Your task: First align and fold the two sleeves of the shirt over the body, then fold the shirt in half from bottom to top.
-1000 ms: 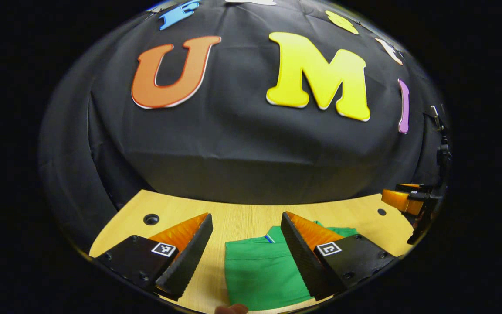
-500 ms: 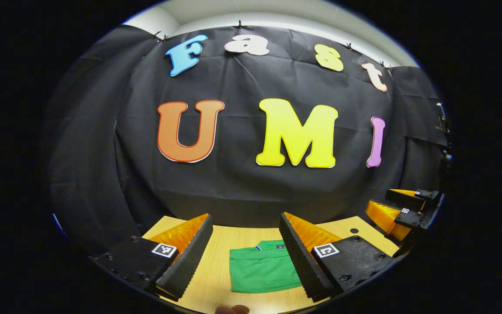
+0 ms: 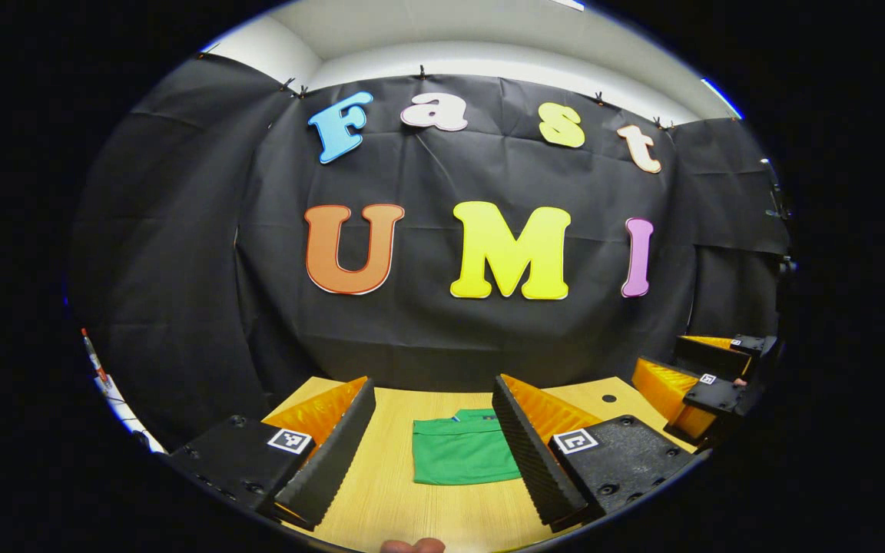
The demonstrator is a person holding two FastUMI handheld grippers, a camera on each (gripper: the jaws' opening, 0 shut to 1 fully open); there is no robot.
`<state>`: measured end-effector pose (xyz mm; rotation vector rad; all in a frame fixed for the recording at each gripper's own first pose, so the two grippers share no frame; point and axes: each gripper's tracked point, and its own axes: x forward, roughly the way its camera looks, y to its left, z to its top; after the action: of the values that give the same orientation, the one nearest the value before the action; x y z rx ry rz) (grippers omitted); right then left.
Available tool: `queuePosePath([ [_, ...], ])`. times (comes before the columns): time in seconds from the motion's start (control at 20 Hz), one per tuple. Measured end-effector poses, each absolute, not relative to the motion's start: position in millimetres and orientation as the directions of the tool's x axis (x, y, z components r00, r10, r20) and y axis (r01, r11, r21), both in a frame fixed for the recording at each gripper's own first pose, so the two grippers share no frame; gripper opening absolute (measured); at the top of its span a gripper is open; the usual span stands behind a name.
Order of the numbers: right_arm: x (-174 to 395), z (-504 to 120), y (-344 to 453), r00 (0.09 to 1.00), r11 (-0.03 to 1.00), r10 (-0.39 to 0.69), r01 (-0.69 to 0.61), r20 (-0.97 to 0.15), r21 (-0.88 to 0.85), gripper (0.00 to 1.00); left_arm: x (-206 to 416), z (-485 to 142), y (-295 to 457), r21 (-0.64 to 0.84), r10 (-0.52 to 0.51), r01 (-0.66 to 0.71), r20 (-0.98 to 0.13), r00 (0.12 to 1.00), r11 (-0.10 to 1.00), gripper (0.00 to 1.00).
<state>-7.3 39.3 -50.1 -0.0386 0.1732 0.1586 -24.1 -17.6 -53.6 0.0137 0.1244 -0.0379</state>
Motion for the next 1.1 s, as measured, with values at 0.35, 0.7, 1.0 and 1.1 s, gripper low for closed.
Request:
queuePosePath([
  [0.35, -20.2, -51.4, 49.3, 0.972, 0.988, 0.151, -0.148, -0.177, 0.030, 0.95, -35.4, -44.0, -2.9, 0.018, -0.024, 0.026, -0.091, 0.996, 1.000, 0.98],
  [0.7, -24.5, -43.2, 59.6, 0.974, 0.986, 0.167, -0.162, -0.155, 0.049, 0.93, -44.7, -38.9, 15.1, 0.023, 0.015, -0.014, -0.076, 0.997, 1.000, 0.98],
  [1.0, -27.6, -41.3, 51.1, 0.977, 0.988, 0.150, -0.143, -0.154, 0.054, 0.93, -44.4, -36.4, 8.8, 0.022, 0.005, -0.003, -0.072, 0.997, 1.000, 0.98],
  [1.1, -29.4, -41.4, 52.0, 0.976, 0.988, 0.154, -0.148, -0.156, 0.052, 0.95, -44.5, -37.0, 6.8, 0.023, -0.003, 0.005, -0.076, 0.997, 1.000, 0.98],
])
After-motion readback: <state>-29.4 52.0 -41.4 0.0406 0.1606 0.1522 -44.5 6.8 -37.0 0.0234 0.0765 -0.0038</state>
